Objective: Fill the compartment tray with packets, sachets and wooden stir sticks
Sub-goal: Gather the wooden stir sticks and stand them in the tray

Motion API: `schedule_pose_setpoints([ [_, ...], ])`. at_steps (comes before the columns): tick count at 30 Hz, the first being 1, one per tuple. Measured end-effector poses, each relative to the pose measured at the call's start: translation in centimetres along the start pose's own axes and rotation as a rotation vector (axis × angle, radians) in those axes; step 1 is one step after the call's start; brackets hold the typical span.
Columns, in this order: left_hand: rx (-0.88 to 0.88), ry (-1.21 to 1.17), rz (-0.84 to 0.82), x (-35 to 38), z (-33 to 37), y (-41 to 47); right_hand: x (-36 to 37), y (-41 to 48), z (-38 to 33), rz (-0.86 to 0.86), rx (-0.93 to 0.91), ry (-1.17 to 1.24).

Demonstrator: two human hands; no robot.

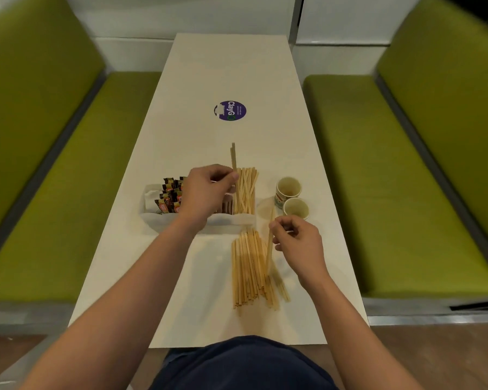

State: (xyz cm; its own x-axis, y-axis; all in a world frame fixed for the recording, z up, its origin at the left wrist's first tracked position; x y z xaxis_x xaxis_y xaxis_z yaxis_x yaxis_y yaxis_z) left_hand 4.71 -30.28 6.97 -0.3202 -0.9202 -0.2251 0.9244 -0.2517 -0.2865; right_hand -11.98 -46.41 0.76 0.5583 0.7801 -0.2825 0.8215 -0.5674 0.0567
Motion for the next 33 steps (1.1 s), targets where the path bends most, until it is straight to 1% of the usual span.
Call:
schedule_pose_setpoints([
  [3, 0.0, 0.074, 0.033, 0.6, -0.1, 2.0, -0.2, 0.9, -0.9, 0.057, -0.032, 0.06],
  [8, -0.065, 0.229, 0.053, 1.8, -3.1, 4.2, -0.2, 3.2, -2.6, 0.137, -0.101, 0.102],
  [11, -0.033, 0.388, 0.097, 2.2, -4.0, 4.5, 0.2, 5.3, -3.6, 0.165, -0.138, 0.092],
  [13, -0.015, 0.446, 0.118, 2.4, -4.1, 4.5, 0.9, 6.9, -4.0, 0.169, -0.158, 0.073],
  [16, 0.027, 0.479, 0.121, 3.1, -4.1, 4.5, 2.2, 9.0, -4.4, 0.145, -0.179, -0.003],
  [20, 0.055, 0.485, 0.12, 3.2, -4.4, 4.4, 4.4, 10.7, -4.2, 0.051, -0.177, -0.126],
  [23, 0.076, 0.459, 0.133, 2.9, -4.3, 4.3, 5.4, 10.9, -3.6, 0.004, -0.157, -0.211],
  [27, 0.114, 0.425, 0.194, 1.9, -3.8, 3.5, 5.9, 10.9, -2.7, -0.014, -0.115, -0.332],
  [33, 0.145, 0.422, 0.214, 1.0, -3.5, 1.9, 5.9, 10.4, -2.8, -0.104, -0.123, -0.513],
])
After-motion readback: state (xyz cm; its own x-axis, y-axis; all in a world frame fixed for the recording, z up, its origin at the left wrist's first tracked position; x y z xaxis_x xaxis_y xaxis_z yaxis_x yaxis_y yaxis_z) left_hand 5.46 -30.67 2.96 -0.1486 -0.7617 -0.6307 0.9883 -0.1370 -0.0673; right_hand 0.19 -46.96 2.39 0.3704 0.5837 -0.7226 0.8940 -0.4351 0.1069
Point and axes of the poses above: each hand's wrist, its own y-axis towards the middle knuckle, its own x-axis out of the palm, z = x × y, the point moved 6 cm from there along y, towards the middle knuckle, and after that the axes turned 13 degrees about -x, right-handed, at the moved point
